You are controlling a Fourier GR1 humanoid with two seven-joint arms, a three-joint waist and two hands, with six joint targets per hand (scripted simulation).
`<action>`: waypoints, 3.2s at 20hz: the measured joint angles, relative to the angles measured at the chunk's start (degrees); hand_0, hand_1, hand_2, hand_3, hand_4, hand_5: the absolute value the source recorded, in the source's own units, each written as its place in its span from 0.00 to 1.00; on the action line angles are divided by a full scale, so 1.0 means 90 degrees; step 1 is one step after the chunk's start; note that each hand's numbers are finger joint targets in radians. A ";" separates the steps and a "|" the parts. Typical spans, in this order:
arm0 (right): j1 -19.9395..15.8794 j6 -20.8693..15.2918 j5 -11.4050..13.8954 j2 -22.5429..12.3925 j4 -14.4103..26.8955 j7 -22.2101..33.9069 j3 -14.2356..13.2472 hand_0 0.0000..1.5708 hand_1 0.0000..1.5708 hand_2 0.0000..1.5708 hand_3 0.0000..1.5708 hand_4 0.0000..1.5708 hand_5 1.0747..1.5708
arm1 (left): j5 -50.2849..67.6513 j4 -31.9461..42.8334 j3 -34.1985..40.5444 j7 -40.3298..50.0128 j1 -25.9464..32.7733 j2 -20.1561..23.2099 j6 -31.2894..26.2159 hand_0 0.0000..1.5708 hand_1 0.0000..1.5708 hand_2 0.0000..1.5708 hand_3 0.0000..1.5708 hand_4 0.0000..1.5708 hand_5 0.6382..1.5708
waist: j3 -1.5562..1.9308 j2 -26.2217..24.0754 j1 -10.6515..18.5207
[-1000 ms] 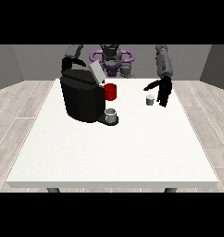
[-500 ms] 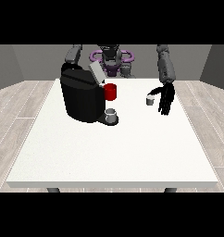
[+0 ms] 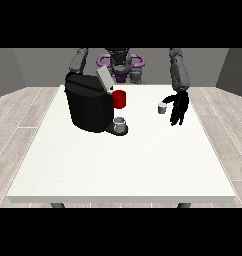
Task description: Insert the coffee pod into the coffee machine and close the lid
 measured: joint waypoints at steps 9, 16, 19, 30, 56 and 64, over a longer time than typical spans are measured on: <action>-0.0171 -0.0108 -0.0018 -0.0007 0.0399 -0.0113 -0.0183 0.00 0.00 0.00 0.00 0.25 1.00 | -0.0403 0.0267 -0.0006 -0.0229 -0.0281 0.0047 0.0436 0.70 0.70 0.73 0.72 0.00 1.00 | -0.0005 0.0015 0.0047; -0.0216 -0.0083 -0.0083 -0.0018 0.0970 -0.0265 -0.0299 0.00 0.00 0.00 0.00 0.23 1.00 | -0.0872 0.0187 -0.0335 0.0066 -0.0248 -0.0289 0.0720 0.76 0.76 0.77 0.69 0.00 1.00 | 0.0002 -0.0306 0.0078; -0.0298 -0.0121 -0.0111 -0.0019 0.1110 -0.0212 -0.0362 0.00 0.00 0.00 0.00 0.21 1.00 | -0.1001 0.0167 -0.0455 0.0101 -0.0226 -0.0434 0.0711 0.84 0.84 0.84 0.73 0.04 1.00 | 0.0001 -0.0441 0.0123; -0.0115 -0.0026 -0.0193 -0.0043 0.1325 -0.0325 -0.0397 0.00 0.00 0.00 0.00 0.27 1.00 | -0.1165 0.0487 -0.0423 -0.0411 -0.0280 -0.0716 0.0840 0.94 0.94 0.93 0.88 0.45 1.00 | -0.0047 -0.0711 0.0132; -0.0080 0.0088 -0.0288 -0.0273 0.2688 -0.0575 -0.0622 0.00 0.00 0.00 0.00 0.16 1.00 | -0.0746 -0.0239 -0.0161 0.0548 -0.1039 -0.1720 -0.0376 0.92 0.92 0.92 0.88 0.38 1.00 | -0.0077 -0.2003 0.0520; -0.0085 0.0101 -0.0261 -0.0291 0.2724 -0.0625 -0.0574 0.00 0.00 0.00 0.00 0.10 1.00 | -0.0639 -0.0599 -0.0098 0.1245 -0.1535 -0.2045 -0.0607 0.89 0.89 0.91 0.87 0.42 1.00 | -0.0077 -0.2077 0.0404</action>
